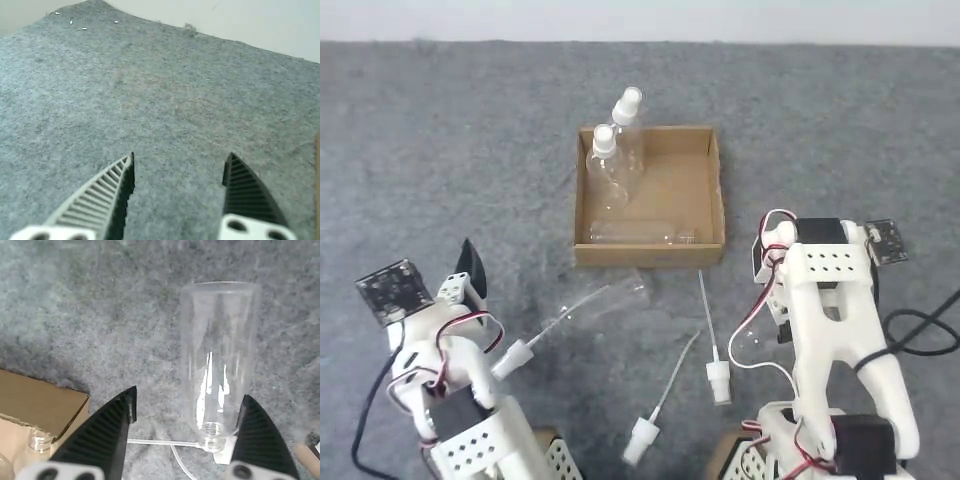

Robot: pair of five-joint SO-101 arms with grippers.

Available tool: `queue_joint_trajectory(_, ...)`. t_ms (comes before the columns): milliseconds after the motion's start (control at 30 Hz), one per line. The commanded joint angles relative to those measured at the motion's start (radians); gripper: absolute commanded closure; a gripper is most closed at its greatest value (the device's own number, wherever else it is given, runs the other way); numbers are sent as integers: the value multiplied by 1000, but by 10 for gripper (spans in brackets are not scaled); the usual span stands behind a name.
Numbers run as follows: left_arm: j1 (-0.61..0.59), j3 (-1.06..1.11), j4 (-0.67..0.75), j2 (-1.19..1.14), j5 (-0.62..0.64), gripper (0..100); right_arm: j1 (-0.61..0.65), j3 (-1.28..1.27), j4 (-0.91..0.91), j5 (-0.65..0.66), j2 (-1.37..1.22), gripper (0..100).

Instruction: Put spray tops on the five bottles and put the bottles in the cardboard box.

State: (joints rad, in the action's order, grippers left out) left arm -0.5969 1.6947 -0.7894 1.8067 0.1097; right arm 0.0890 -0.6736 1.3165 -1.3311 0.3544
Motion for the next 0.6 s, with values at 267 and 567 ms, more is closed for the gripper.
queue_joint_trajectory(267,2,-10,-18,12,-14,728,8,198,128,23,13,742)
queue_joint_trajectory(567,2,-10,-17,12,-14,728,1,324,237,26,13,742)
